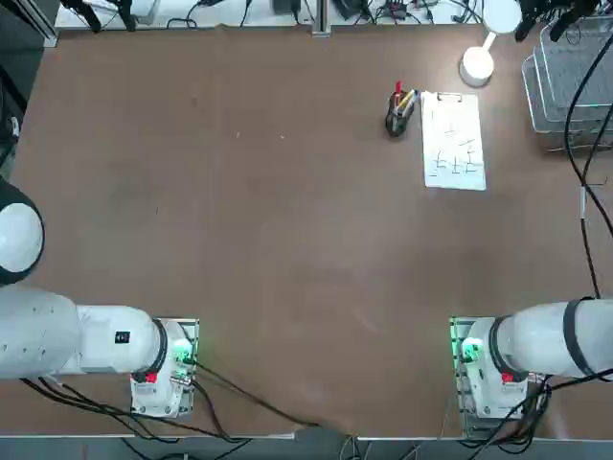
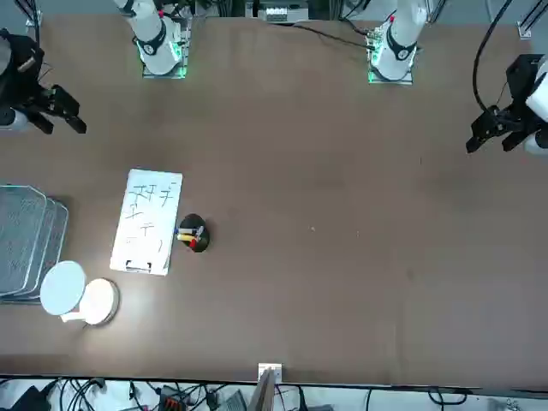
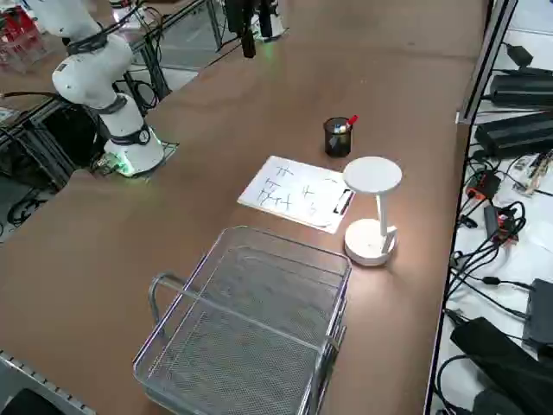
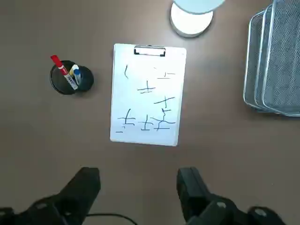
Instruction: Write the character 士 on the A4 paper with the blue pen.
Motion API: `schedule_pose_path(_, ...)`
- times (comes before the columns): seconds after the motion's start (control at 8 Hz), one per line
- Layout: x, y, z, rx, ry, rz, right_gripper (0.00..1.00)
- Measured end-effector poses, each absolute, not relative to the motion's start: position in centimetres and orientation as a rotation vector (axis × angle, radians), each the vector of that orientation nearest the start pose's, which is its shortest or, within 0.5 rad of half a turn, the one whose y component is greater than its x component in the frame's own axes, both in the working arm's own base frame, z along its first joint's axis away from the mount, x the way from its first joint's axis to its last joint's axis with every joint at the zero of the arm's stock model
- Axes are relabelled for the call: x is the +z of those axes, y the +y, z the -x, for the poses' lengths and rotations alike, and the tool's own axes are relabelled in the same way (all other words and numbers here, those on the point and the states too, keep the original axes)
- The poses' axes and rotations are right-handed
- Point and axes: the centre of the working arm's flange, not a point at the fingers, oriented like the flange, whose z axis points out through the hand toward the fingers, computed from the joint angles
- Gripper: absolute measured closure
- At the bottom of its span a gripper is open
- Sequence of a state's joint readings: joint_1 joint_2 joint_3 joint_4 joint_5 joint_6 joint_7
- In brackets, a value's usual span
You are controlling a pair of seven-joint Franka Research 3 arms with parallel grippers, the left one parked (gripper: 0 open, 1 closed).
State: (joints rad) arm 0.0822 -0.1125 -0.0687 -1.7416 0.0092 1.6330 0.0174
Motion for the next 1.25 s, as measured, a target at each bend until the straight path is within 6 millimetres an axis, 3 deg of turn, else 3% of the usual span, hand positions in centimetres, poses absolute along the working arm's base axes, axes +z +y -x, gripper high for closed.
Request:
schedule_pose_path(0.5,60.6,-0.3,-53.2,-0.067,0.036,3.116,0.0)
schedule_pose_path(0.62,59.0,-0.4,-54.1,-0.045,0.054,3.069,0.0)
schedule_pose_path(0.88,53.6,-1.3,-56.8,0.027,0.073,2.985,0.0)
schedule_pose_path(1.25,48.0,1.4,-59.7,0.085,0.06,2.924,0.0)
